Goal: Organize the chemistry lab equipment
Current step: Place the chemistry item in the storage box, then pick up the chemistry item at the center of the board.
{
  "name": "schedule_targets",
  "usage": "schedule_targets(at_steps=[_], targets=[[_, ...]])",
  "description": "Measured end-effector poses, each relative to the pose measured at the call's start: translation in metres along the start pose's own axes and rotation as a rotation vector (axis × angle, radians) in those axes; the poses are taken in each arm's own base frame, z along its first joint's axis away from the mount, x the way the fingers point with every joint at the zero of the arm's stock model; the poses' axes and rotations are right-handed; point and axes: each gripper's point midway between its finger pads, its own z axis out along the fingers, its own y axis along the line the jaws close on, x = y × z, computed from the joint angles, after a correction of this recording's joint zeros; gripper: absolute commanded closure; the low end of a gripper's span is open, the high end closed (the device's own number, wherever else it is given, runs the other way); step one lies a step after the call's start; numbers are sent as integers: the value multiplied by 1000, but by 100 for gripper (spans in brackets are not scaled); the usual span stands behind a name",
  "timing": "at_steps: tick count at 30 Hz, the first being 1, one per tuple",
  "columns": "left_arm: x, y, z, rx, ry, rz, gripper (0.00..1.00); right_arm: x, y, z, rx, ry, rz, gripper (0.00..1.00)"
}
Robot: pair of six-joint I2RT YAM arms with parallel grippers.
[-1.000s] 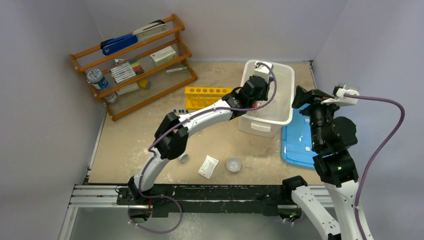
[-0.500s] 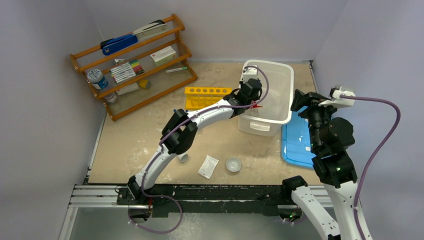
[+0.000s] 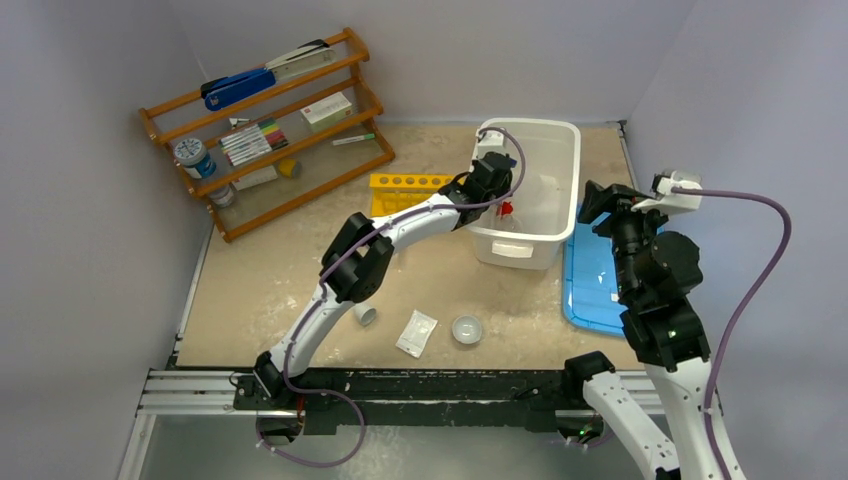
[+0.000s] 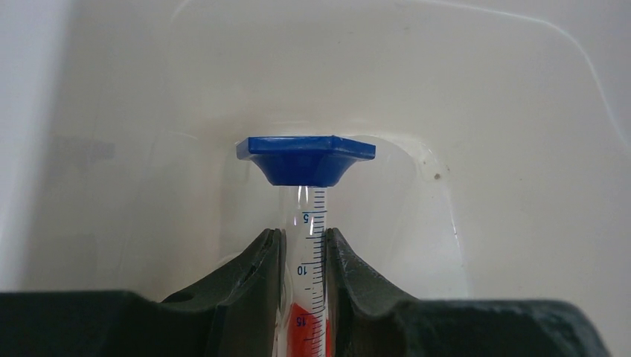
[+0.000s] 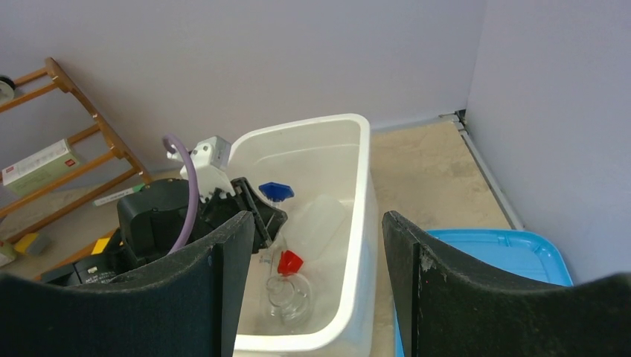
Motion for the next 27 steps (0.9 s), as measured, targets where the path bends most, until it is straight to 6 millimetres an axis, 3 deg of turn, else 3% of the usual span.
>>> schedule_targets(at_steps=[4, 16, 27], targets=[[1, -3, 0, 22, 9, -5, 64, 1, 0, 1, -1, 3, -1, 34], [6, -21, -5, 102, 39, -8, 53, 14, -2, 0, 3, 28, -4, 34], [14, -72, -25, 228, 65, 0, 52, 10, -5, -11, 1, 15, 7, 34]])
